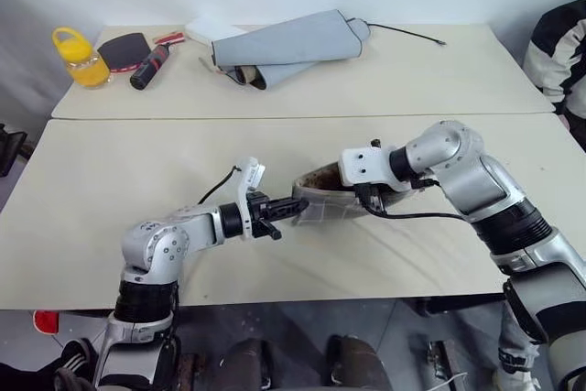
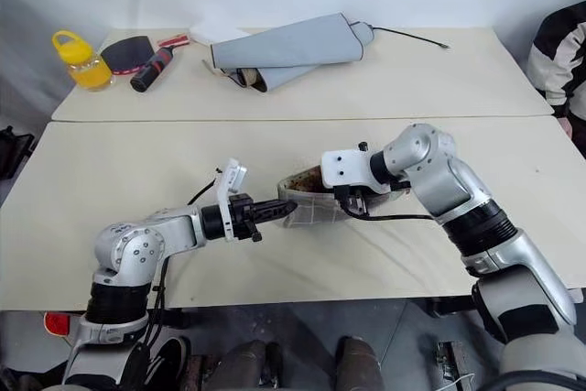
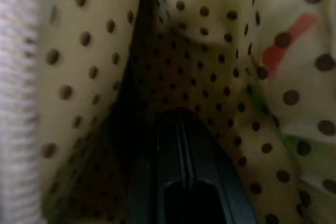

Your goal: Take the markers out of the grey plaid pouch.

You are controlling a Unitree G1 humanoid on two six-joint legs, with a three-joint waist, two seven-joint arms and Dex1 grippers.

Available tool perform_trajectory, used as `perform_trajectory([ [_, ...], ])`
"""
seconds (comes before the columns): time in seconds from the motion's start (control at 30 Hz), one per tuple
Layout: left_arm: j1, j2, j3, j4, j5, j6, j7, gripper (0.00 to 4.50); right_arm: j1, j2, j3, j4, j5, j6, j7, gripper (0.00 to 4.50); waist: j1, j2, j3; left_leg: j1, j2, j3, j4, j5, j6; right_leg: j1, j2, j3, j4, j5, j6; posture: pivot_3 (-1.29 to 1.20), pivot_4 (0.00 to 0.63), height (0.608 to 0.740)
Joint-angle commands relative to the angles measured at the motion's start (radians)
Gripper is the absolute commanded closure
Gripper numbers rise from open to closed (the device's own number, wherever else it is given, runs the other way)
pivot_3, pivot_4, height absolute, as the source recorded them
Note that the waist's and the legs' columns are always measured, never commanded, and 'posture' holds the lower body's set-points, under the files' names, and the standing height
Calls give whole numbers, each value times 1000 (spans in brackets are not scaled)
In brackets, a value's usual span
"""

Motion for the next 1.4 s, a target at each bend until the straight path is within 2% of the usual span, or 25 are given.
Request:
perform_trajectory([
  [0.03, -11, -2, 4, 4, 14, -28, -1, 4500, 12, -9, -20, -21, 5, 23, 19, 4104, 0, 0, 0, 0, 0, 0, 0, 0, 0, 0, 0, 0, 0, 0, 0, 0, 150, 740],
  [0.17, 0, -3, -12, -22, 19, -39, -2, 4500, 23, -22, -33, -63, 23, 63, 48, 2928, 1, 0, 0, 0, 0, 0, 0, 0, 0, 0, 0, 0, 0, 0, 0, 0, 150, 740],
  [0.8, 33, -29, -40, -91, 31, -45, 37, 4500, 78, 5, 19, 0, -60, -39, 29, 2928, 0, 0, 0, 0, 0, 0, 1, 0, 0, 0, 0, 0, 0, 0, 0, 0, 150, 740],
  [1.0, 33, -35, -45, -88, 39, -51, 38, 4500, 93, 63, 26, 89, -85, -115, -22, 2928, -5, -1, -1, 1, 1, 0, 1, 0, 0, 1, 0, 0, 0, 0, 0, 0, 150, 740],
  [1.17, 44, -26, -42, -94, 48, -54, 38, 4500, 80, 37, -43, 51, -49, -97, -16, 3976, -8, -1, -1, 2, 1, 0, 2, 0, 0, 2, 0, 1, 1, 0, 0, 0, 150, 740],
  [1.4, 47, -27, -46, -101, 48, -56, 44, 4500, 78, -30, -157, -88, 68, 37, 37, 3977, 0, -1, -1, 0, 0, 0, 1, 0, 0, 0, 0, 1, 0, 0, 0, 0, 150, 740],
])
